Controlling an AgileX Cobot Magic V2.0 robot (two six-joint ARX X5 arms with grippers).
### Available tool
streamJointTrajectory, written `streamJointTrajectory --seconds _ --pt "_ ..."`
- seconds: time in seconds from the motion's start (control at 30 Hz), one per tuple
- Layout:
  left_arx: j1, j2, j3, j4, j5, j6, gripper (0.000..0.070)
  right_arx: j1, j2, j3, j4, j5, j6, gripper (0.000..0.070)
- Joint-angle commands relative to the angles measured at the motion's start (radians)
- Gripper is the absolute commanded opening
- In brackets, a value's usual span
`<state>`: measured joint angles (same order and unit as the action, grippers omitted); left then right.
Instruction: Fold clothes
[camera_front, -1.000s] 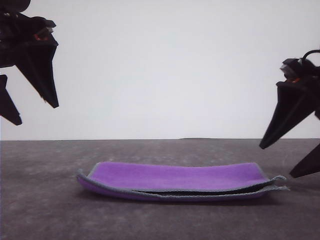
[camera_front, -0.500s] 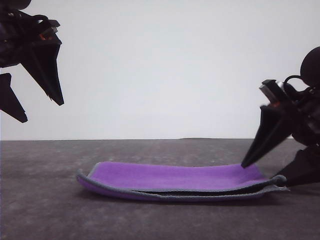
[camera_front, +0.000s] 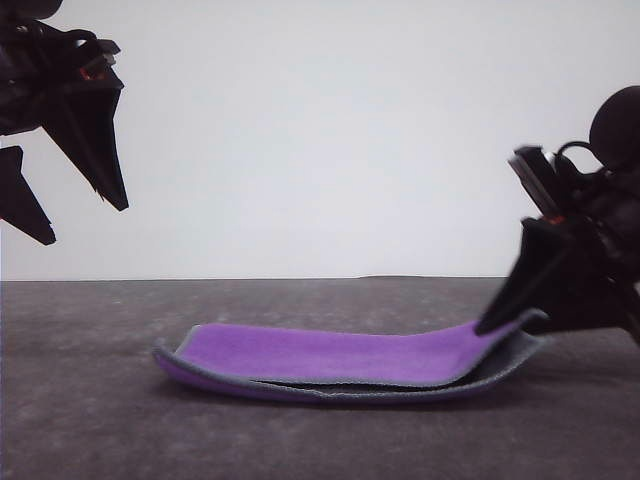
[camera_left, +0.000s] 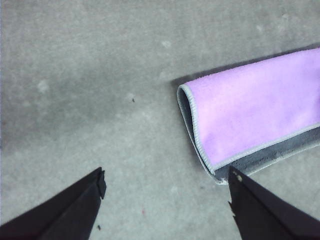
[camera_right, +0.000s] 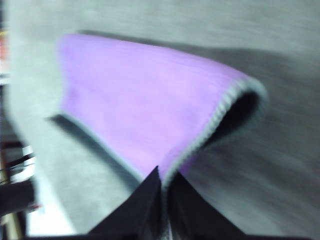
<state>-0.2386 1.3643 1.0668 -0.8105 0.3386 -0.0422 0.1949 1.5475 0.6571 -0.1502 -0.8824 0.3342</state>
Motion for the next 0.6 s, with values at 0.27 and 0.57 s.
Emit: streamJointTrajectory --seconds 0.27,0.57 --pt "-0.002 0.005 0.019 0.026 -0.001 -0.027 0.0477 0.182 0.026 0.006 0.283 0.0 0.206 0.0004" --pt "-0.002 0.005 0.019 0.026 -0.001 -0.027 0.0477 0.321 0.122 0.061 0.401 0.026 0.296 0.0004"
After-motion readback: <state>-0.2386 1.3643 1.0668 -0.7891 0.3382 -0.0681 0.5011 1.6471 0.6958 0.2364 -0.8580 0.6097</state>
